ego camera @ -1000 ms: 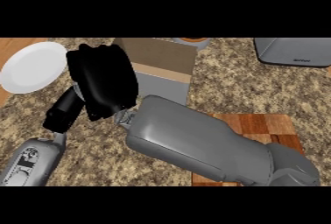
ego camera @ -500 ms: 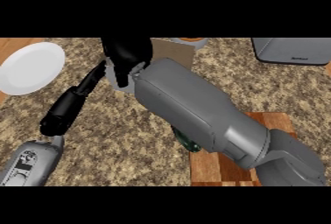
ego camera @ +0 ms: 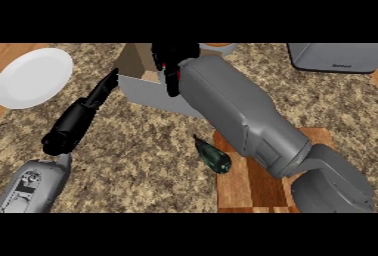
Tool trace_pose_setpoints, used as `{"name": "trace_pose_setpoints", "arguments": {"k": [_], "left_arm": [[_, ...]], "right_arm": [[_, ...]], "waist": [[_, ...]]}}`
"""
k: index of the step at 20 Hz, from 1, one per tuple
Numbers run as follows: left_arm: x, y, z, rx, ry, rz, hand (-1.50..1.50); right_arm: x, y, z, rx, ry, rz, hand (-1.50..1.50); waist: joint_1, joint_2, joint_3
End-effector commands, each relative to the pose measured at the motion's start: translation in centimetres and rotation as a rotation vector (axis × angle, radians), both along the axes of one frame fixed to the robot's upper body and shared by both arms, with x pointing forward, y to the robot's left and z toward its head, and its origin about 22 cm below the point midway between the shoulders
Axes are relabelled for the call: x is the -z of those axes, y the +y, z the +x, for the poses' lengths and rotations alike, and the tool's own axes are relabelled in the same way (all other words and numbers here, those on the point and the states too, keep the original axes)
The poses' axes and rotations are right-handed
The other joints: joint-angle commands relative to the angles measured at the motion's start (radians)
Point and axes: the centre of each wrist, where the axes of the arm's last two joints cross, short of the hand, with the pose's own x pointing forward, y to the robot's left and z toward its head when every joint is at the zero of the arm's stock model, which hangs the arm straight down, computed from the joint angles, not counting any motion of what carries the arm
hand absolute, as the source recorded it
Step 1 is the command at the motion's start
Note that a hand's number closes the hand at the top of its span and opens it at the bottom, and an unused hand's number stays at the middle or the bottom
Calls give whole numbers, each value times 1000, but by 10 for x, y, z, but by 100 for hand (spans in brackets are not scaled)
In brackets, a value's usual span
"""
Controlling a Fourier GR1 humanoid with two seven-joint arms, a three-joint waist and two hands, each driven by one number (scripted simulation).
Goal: Pick the can from the cutting board and place it in the cardboard box
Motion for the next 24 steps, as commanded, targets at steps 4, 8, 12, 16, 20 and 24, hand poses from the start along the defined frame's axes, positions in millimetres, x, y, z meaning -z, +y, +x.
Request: {"name": "trace_pose_setpoints", "arguments": {"k": [4,8,12,16,20,24], "left_arm": [[-18,14,4,-1,-33,-3,0],[2,7,-7,-6,-10,16,0],[2,6,-4,-9,3,1,0],[3,8,-6,-19,-3,7,0],[-5,-1,-1,-2,-12,-8,0],[1,3,-8,-3,-13,-4,0]], "right_arm": [[9,-25,18,-127,163,-14,-150],[9,-18,13,-236,108,169,-150],[-7,-28,17,-194,61,704,-150],[13,-51,24,-22,155,1057,-150],[0,-73,37,78,165,1176,-150],[24,-115,45,138,101,1240,-150]], "waist": [[11,7,1],[4,-2,2],[-14,2,6],[-19,1,5],[-2,6,2],[4,7,2]]}}
